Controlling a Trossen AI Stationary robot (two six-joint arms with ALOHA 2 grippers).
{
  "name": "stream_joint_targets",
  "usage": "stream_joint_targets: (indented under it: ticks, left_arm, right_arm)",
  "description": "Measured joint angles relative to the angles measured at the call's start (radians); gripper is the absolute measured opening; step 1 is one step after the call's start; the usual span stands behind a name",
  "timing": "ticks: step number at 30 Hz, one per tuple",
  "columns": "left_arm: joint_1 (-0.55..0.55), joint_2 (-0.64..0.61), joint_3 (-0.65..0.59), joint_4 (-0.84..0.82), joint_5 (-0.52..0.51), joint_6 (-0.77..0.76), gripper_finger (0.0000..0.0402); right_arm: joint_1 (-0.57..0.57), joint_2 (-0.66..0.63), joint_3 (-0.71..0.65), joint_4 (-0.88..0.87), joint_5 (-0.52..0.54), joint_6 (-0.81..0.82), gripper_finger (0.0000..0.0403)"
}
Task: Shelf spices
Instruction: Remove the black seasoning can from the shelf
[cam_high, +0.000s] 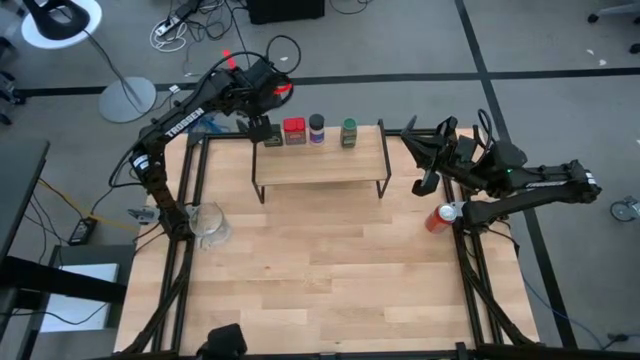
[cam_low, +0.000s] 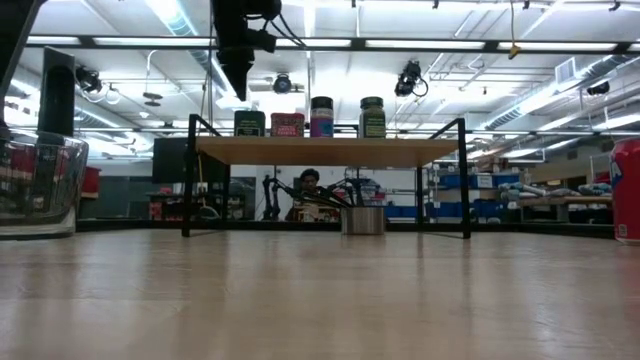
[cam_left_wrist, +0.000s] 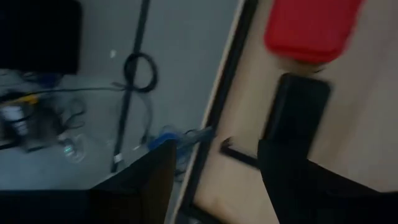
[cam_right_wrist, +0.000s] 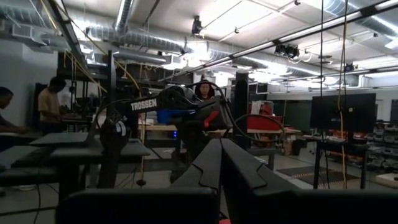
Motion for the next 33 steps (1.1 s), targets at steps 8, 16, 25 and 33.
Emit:
stream_joint_targets:
  ticks: [8,16,25,33]
  left_arm:
    - [-0.003,0.000,0.000,-0.017,0.213,0.043,0.0232]
    - [-0.003,0.000,0.000,-0.021,0.289,0.058,0.0277]
    - [-0.003,0.020,0.000,-0.036,0.235,0.061,0.0338]
    - [-0.003,0.075,0.000,-0.070,0.226,0.061,0.0347]
  right_arm:
    - [0.000,0.000,0.000,-0.007,0.000,-0.009,0.0009]
    - [0.000,0.000,0.000,-0.011,0.000,-0.058,0.0009]
    - [0.000,0.000,0.000,-0.019,0.000,-0.063,0.0013]
    - [0.000,0.000,0.000,-0.018,0.000,-0.062,0.0042]
